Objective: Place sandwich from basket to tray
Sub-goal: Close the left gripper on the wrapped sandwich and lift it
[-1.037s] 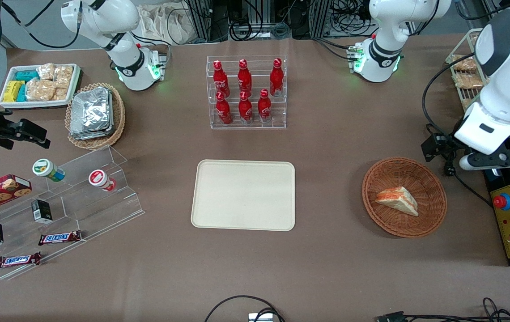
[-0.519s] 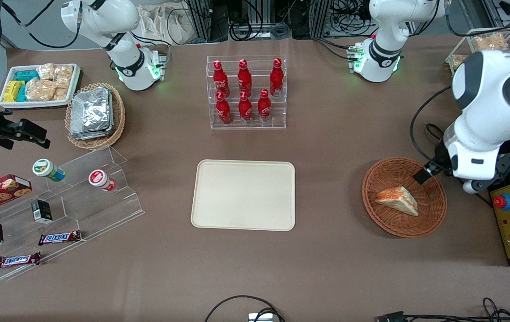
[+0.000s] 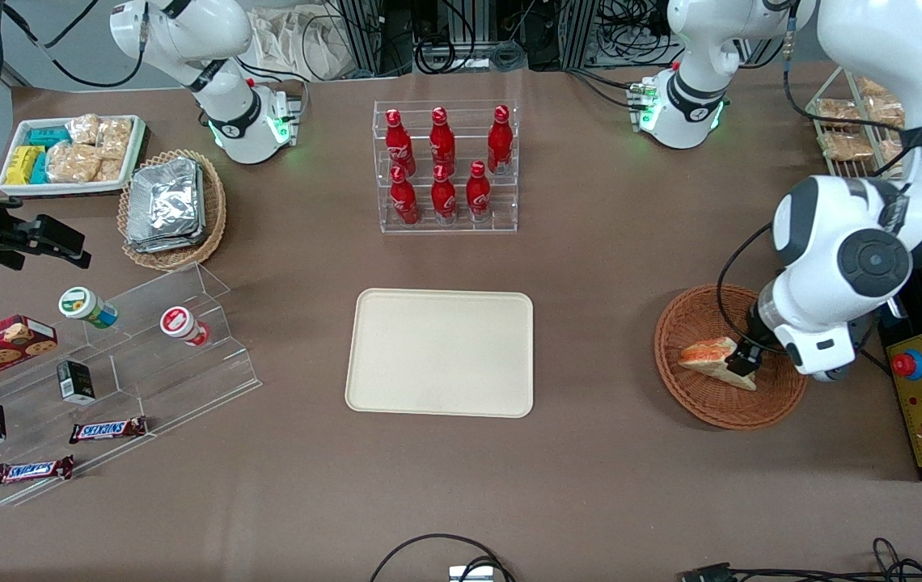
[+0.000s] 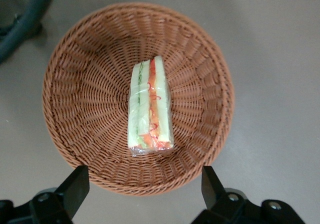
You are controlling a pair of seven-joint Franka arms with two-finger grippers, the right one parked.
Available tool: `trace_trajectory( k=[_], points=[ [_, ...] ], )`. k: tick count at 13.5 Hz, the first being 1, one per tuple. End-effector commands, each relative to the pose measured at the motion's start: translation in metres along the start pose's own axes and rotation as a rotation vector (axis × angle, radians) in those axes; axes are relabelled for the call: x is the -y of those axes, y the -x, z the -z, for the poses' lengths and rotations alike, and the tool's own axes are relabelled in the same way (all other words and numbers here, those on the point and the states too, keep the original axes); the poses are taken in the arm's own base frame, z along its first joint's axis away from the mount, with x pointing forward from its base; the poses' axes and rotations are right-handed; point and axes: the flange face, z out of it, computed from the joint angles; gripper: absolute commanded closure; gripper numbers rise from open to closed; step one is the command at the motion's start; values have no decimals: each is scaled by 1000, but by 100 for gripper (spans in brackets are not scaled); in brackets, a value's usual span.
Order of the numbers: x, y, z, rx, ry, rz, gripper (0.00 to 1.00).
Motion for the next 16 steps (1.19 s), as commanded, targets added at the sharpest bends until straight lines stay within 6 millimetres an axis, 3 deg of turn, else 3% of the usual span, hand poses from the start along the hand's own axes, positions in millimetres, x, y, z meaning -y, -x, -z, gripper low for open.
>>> trace_trajectory(
  k=[1, 2, 3, 10, 13, 14, 16],
  points=[
    [8, 1, -33, -10, 25, 45, 1],
    [15, -17, -48, -19, 28, 78, 1],
    [13, -20, -57, -21, 31, 81, 1],
    [8, -18, -86, 10, 28, 142, 2],
    [2, -15, -100, 39, 39, 156, 12],
    [3, -17, -102, 38, 34, 149, 30],
    [2, -18, -100, 37, 29, 63, 96]
  ],
)
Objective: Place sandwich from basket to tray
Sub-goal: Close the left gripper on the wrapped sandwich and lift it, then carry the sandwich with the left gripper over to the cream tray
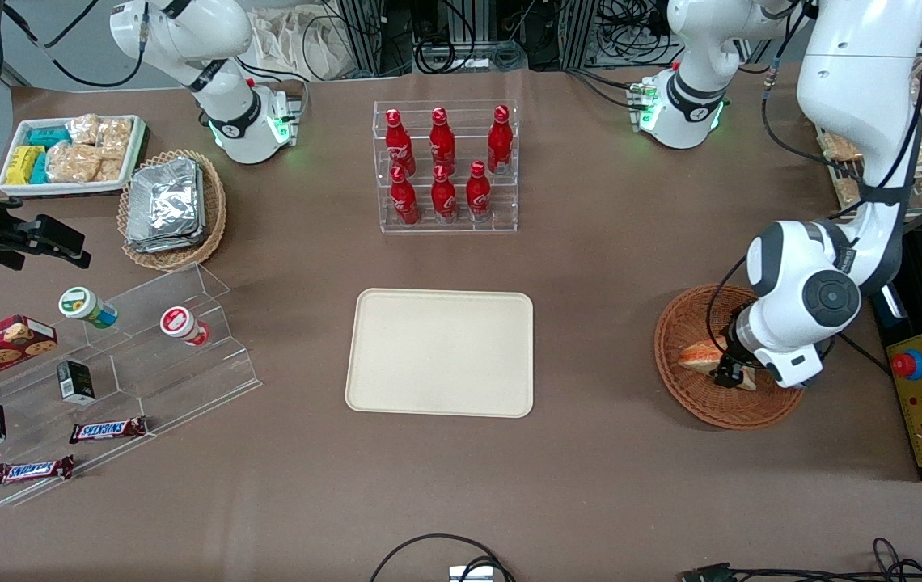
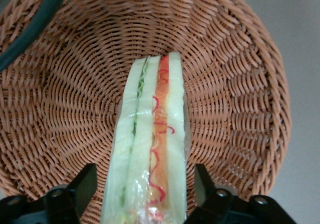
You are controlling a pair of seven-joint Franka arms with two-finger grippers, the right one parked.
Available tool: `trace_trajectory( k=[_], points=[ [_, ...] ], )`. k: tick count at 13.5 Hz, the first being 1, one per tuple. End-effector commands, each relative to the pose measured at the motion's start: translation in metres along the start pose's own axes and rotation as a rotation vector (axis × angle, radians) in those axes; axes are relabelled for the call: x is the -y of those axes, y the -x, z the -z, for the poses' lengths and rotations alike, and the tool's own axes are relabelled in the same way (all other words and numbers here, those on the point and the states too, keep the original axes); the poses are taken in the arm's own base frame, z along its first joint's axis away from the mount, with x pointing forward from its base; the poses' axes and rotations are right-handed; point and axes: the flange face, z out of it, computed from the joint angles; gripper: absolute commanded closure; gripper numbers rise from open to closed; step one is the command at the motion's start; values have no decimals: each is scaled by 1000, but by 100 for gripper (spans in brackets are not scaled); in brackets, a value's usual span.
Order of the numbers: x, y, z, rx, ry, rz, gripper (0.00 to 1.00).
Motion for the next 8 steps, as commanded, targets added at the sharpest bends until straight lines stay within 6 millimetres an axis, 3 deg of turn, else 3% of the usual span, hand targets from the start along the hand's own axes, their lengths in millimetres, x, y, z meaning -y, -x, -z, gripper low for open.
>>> trace_trajectory(
  k=[1, 3, 6, 8],
  points=[
    [-3, -2, 4, 0, 6, -107, 100],
    [5, -16, 10, 8, -32, -194, 100],
    [2, -17, 37, 20, -45, -395, 100],
    [-1, -17, 74, 24, -48, -533, 100]
  ],
)
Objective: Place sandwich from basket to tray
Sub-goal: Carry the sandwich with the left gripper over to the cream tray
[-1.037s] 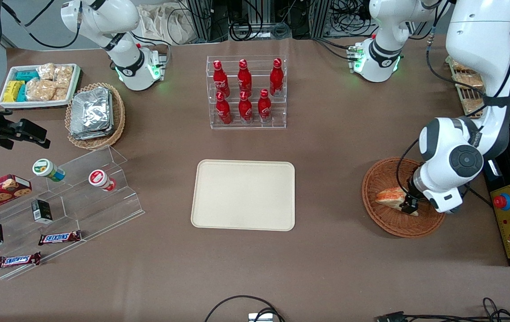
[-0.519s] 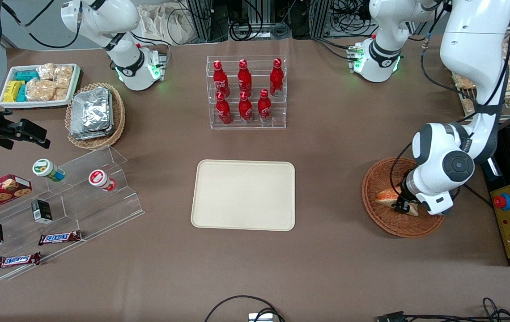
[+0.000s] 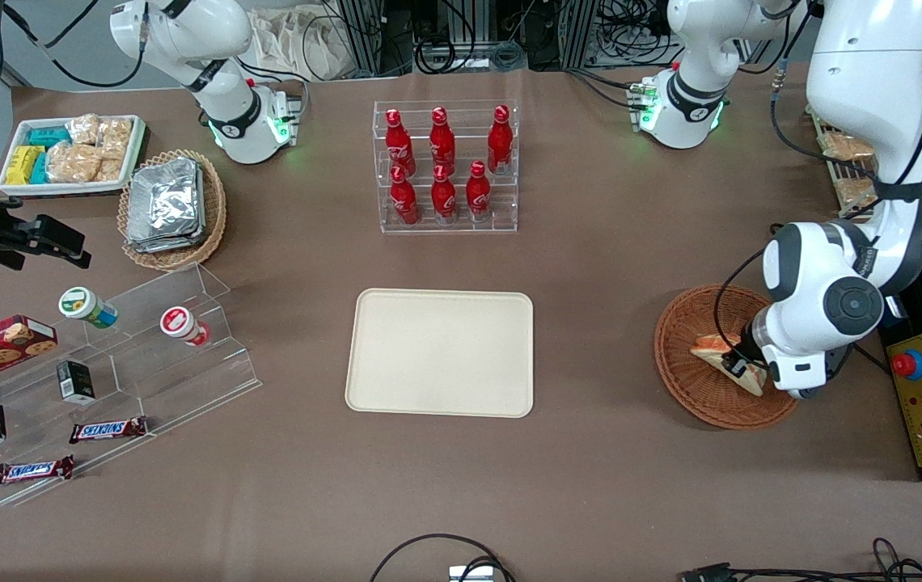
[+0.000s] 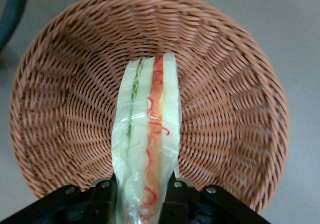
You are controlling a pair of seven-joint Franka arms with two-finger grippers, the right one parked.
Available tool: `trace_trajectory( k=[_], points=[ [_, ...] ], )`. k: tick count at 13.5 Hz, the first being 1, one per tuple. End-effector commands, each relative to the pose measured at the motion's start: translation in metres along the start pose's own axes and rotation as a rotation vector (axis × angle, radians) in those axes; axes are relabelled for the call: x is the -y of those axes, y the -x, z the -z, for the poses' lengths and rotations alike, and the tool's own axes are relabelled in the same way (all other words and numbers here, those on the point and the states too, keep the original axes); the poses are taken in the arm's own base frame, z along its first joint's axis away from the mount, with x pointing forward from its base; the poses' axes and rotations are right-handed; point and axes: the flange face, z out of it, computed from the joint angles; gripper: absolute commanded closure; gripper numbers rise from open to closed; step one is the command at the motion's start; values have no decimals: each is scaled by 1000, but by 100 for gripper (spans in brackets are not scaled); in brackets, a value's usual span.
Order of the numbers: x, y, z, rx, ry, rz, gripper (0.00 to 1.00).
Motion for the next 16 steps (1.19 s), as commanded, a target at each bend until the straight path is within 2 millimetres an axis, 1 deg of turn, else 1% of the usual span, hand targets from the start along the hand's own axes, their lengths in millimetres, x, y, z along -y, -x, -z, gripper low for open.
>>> trace_trajectory(
  k=[1, 3, 5, 6, 8, 9, 10, 11, 12, 13, 14, 15, 16],
  points=[
    [-7, 7, 66, 11, -10, -193, 100],
    [-31, 23, 124, 16, -30, -362, 100],
    [-58, 52, 178, -5, -17, -605, 100],
    [-79, 82, 201, -24, -9, -728, 100],
    [-106, 130, 222, -17, -11, -822, 100],
    [-126, 162, 222, -21, -4, -879, 100],
    [-146, 192, 218, -19, 2, -919, 100],
    [-168, 214, 207, -4, 12, -932, 100],
    [-192, 232, 192, 7, 20, -933, 100],
    [-213, 251, 174, 8, 21, -930, 100],
    [-232, 262, 152, -23, 21, -936, 100],
    [-248, 264, 129, -59, 26, -939, 100],
    [-262, 271, 103, -80, 43, -927, 100]
  ],
)
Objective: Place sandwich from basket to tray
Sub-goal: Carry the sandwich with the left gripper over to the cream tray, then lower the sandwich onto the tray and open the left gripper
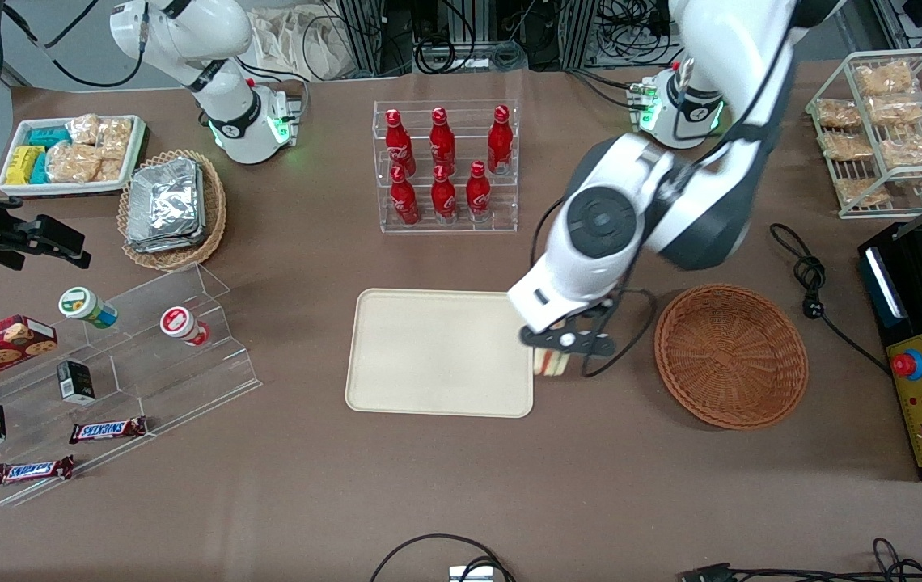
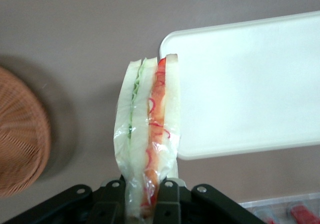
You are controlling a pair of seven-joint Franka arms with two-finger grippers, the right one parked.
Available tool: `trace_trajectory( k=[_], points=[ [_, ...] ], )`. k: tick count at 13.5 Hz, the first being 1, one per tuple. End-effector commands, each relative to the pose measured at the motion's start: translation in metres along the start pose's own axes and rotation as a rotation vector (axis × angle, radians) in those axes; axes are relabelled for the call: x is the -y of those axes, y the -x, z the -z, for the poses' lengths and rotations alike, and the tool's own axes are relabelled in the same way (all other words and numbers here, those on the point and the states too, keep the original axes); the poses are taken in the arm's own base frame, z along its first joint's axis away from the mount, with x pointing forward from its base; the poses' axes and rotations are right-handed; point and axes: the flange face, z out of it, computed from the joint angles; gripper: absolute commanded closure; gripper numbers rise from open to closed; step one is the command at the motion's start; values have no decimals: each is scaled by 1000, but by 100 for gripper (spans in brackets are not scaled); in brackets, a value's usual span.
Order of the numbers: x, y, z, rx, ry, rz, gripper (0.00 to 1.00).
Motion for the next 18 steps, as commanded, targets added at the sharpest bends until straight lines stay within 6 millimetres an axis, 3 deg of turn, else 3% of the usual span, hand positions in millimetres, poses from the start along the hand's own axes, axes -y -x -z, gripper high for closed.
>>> trace_trajectory(
  k=[1, 3, 7, 11, 17, 18],
  points=[
    [-28, -31, -60, -57, 5, 36, 100],
    [-39, -41, -103, -89, 1, 40, 100],
    [-50, -43, -139, -83, -25, 49, 100],
    [-67, -40, -154, -99, -13, 28, 100],
    [-76, -32, -171, -79, -35, 157, 99],
    [-75, -32, -169, -79, -37, 158, 84]
  ],
)
